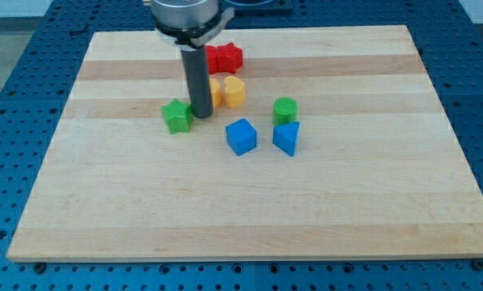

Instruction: Push the blue cube towards the bottom center of the board

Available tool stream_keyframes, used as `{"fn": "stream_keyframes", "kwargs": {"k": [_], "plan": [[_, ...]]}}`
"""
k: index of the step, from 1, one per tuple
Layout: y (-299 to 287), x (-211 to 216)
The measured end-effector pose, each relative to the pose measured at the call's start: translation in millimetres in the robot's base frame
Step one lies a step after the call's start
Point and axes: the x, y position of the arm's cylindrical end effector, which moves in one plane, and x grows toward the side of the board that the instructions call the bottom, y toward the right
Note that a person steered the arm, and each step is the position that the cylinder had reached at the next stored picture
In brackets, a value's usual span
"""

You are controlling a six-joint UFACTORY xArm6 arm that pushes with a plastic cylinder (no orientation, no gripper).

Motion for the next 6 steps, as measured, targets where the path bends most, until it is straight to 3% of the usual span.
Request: {"fn": "stream_keyframes", "kwargs": {"k": [2, 4, 6], "plan": [[-21.2, 19.0], [45.8, 10.2], [65.3, 58.5]]}}
